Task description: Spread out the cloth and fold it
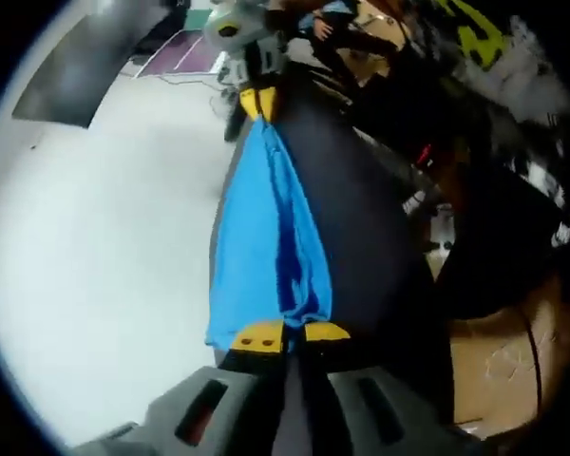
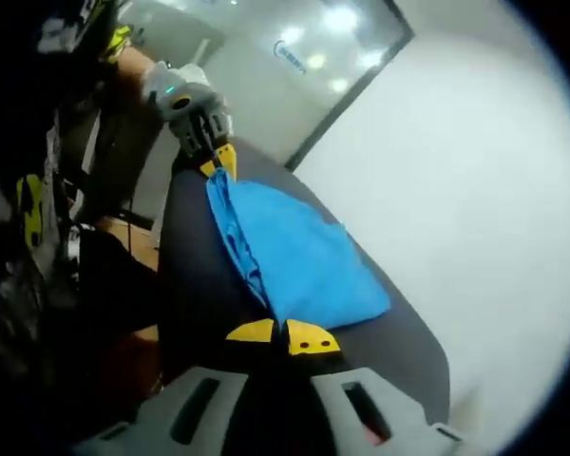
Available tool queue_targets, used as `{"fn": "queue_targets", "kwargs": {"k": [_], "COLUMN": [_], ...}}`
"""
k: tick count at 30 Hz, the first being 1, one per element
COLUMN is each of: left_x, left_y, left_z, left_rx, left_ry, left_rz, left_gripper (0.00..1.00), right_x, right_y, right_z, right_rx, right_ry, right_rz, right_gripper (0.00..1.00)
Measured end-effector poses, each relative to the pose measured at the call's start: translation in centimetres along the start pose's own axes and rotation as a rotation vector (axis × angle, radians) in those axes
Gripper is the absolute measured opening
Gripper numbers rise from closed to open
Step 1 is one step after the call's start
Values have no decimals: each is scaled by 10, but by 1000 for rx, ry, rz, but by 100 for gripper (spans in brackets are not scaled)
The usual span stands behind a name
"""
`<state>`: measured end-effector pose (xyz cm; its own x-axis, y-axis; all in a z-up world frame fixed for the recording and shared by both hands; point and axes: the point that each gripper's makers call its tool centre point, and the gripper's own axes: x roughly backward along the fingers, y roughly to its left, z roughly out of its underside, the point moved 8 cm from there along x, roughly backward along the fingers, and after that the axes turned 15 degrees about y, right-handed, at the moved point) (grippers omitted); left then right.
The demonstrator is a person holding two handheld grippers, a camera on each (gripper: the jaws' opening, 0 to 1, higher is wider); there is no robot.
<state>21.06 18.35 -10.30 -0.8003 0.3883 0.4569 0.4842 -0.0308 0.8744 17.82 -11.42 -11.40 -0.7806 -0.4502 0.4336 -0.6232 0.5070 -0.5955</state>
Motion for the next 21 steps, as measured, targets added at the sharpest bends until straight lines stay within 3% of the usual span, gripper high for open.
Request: {"fn": "queue_targets", "kwargs": {"k": [3, 5, 14, 16, 18, 21], "left_x": [9, 15, 58, 73, 90, 104], "left_y": [17, 22, 52, 60, 73, 86], "left_z": [-1, -8, -19, -26, -37, -45], "left_rx": [215, 303, 444, 455, 439, 459], "left_ry": [0, -47, -83, -111, -150, -170], "left_rz": [47, 68, 17, -18, -77, -98], "left_gripper": [0, 0, 0, 0, 0, 0], "right_x": [11, 21, 65, 87, 108, 119], "right_y": [-13, -18, -20, -20, -19, -30], "right_z": [-5, -14, -29, -48, -65, -72], "right_rx": [-73, -54, -11, 18, -18, 14], "right_ry": [-52, -75, -114, -242, -349, -323], "right_rz": [79, 133, 191, 240, 240, 301], "right_gripper": [0, 0, 0, 0, 0, 0]}}
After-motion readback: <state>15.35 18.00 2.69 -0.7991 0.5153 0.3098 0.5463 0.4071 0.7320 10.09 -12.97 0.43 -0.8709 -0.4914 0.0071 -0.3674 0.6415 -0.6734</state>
